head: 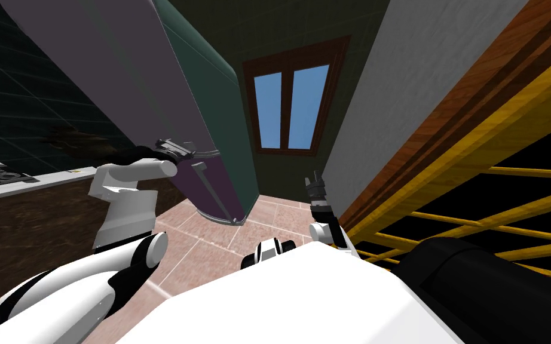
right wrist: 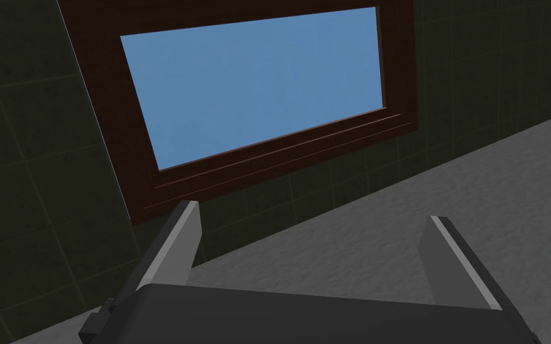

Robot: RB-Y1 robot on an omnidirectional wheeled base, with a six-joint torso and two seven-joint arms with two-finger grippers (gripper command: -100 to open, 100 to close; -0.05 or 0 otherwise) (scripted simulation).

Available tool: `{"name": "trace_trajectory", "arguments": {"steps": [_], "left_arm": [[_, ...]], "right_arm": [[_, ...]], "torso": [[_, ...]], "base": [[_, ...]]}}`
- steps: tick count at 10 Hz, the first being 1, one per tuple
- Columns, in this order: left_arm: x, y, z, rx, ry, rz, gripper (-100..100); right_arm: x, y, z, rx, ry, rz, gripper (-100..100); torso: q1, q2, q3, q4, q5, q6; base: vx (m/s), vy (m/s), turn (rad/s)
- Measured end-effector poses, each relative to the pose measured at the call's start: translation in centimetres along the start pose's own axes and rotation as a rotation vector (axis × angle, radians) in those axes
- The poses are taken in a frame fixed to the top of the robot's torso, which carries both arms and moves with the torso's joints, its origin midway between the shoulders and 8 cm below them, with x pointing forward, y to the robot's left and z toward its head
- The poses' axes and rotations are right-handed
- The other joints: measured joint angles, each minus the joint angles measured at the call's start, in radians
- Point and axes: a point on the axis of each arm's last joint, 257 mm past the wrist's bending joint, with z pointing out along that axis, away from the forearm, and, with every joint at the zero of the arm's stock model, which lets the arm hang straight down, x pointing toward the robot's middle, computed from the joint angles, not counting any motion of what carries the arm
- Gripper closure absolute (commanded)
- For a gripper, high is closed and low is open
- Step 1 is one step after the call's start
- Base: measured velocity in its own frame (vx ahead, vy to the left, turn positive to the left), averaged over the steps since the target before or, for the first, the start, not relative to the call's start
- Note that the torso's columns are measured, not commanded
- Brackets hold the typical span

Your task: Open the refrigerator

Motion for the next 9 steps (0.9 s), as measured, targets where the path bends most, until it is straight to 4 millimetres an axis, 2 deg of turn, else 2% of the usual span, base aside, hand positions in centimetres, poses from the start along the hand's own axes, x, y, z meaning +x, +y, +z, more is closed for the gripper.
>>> {"name": "trace_trajectory", "arguments": {"steps": [1, 3, 4, 6, 9], "left_arm": [[-0.5, -0.9, 0.6, -0.004, -0.022, -0.027, -100], [-0.2, -2.8, 1.0, -0.002, -0.038, -0.065, -100], [-0.3, -4.2, 1.2, -0.001, -0.053, -0.091, -100], [-0.2, -5.7, 1.4, -0.001, -0.069, -0.125, -100], [0.0, -9.0, 1.7, 0.007, -0.101, -0.193, -100]], "right_arm": [[0.0, 0.0, 0.0, 0.0, 0.0, 0.0, 0], [0.0, 0.0, 0.0, 0.0, 0.0, 0.0, 0], [0.0, 0.0, 0.0, 0.0, 0.0, 0.0, 0], [0.0, 0.0, 0.0, 0.0, 0.0, 0.0, 0], [0.0, 0.0, 0.0, 0.0, 0.0, 0.0, 0]], "torso": [[-0.001, 0.0, 0.0, 0.0, 0.0, 0.0], [0.0, 0.0, 0.0, 0.0, 0.0, 0.0], [0.0, -0.001, -0.001, 0.0, 0.0, 0.0], [0.001, 0.002, 0.001, 0.0, 0.0, 0.0], [0.0, 0.0, 0.0, 0.0, 0.0, 0.0]], "base": [[0.023, -0.061, 0.018], [0.054, -0.066, 0.025], [0.038, -0.064, 0.023], [0.02, -0.066, 0.02], [0.031, -0.062, 0.023]]}}
